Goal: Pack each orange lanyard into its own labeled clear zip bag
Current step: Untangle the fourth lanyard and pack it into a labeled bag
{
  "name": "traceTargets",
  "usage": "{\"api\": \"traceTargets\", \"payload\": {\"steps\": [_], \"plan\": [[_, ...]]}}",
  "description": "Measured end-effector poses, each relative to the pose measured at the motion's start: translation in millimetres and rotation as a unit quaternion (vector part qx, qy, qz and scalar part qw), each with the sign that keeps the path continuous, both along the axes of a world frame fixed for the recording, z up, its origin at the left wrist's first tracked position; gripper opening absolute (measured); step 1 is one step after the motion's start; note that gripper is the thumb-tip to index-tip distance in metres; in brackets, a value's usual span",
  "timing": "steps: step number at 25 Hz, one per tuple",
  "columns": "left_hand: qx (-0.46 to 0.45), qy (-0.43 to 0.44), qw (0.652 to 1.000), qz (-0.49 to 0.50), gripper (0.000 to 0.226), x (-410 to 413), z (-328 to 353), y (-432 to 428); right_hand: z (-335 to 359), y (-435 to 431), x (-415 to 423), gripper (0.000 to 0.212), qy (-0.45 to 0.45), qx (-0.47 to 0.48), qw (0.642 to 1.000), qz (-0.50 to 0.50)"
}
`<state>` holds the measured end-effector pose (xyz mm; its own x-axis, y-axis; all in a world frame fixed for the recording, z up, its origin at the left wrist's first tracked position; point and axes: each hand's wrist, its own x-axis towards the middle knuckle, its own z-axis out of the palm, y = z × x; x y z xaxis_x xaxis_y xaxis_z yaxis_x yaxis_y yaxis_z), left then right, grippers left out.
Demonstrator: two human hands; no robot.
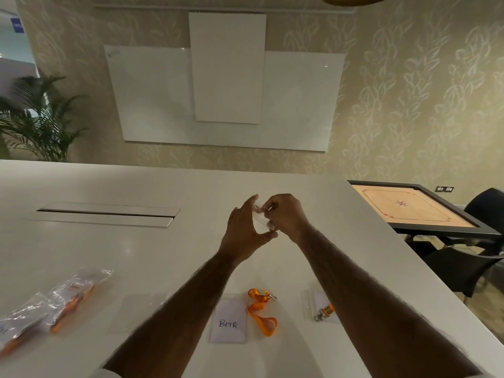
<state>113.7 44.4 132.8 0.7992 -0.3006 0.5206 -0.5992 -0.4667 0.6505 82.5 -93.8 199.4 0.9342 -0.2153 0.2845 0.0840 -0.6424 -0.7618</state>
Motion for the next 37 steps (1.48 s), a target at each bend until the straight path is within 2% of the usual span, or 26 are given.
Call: {"api": "traceTargets", "payload": {"steps": [2, 4, 7, 8, 9, 11, 13, 14, 16, 18, 21, 28, 30, 34, 37], "plan": [[-0.010, -0.030, 1.000, -0.002, 0.080, 2.1, -3.2, 2.4, -1.2, 3.7, -1.2, 0.012, -0.001, -0.007, 1.000, 0.011], [-0.010, -0.034, 0.999, -0.017, 0.070, 5.7, -5.2, 8.3, -1.9, 6.6, -1.6, 0.010, 0.011, 0.039, 0.998, 0.043], [-0.017, -0.010, 1.000, -0.005, 0.077, 12.4, -10.0, 25.1, -6.0, 2.6, -1.6, 0.014, 0.030, 0.185, 0.979, 0.075], [-0.024, 0.000, 1.000, 0.005, 0.080, 14.7, -11.6, 32.5, -10.4, 1.7, -1.6, 0.014, 0.031, 0.197, 0.978, 0.057], [-0.030, 0.008, 0.999, 0.010, 0.084, 16.6, -13.7, 40.7, -17.1, 3.1, -1.5, 0.014, 0.043, 0.164, 0.985, 0.034], [-0.040, 0.008, 0.999, 0.010, 0.092, 19.5, -17.4, 53.9, -40.0, 12.5, -1.5, 0.017, 0.109, -0.048, 0.992, 0.048], [-0.048, 0.006, 0.999, 0.021, 0.098, 22.2, -18.7, 62.2, -65.9, 35.5, -7.9, 0.037, 0.196, -0.255, 0.938, 0.132], [-0.050, 0.009, 0.998, 0.028, 0.100, 23.4, -18.2, 63.9, -76.8, 47.4, -11.6, 0.051, 0.229, -0.314, 0.907, 0.163], [-0.048, 0.010, 0.998, 0.034, 0.104, 24.6, -16.2, 65.5, -93.5, 68.5, -15.7, 0.064, 0.256, -0.398, 0.859, 0.193], [-0.048, 0.008, 0.998, 0.031, 0.104, 24.8, -14.6, 66.7, -105.0, 82.0, -17.5, 0.063, 0.268, -0.455, 0.825, 0.200], [-0.047, 0.006, 0.999, 0.022, 0.104, 24.1, -12.9, 68.0, -113.4, 89.7, -20.4, 0.072, 0.294, -0.480, 0.803, 0.194], [-0.026, -0.004, 0.999, 0.022, 0.106, 20.9, -13.7, 71.5, -114.4, 87.3, -16.5, 0.079, 0.331, -0.435, 0.816, 0.188], [-0.013, 0.000, 1.000, 0.026, 0.107, 21.3, -15.4, 74.3, -119.2, 84.9, -14.6, 0.069, 0.316, -0.401, 0.840, 0.183], [-0.009, -0.003, 0.999, 0.035, 0.106, 22.1, -18.7, 77.2, -120.8, 82.7, -11.9, 0.028, 0.247, -0.296, 0.909, 0.159], [-0.015, -0.012, 0.999, 0.041, 0.107, 22.7, -18.5, 77.7, -106.9, 78.4, -9.5, 0.021, 0.227, -0.124, 0.952, 0.165]]}}
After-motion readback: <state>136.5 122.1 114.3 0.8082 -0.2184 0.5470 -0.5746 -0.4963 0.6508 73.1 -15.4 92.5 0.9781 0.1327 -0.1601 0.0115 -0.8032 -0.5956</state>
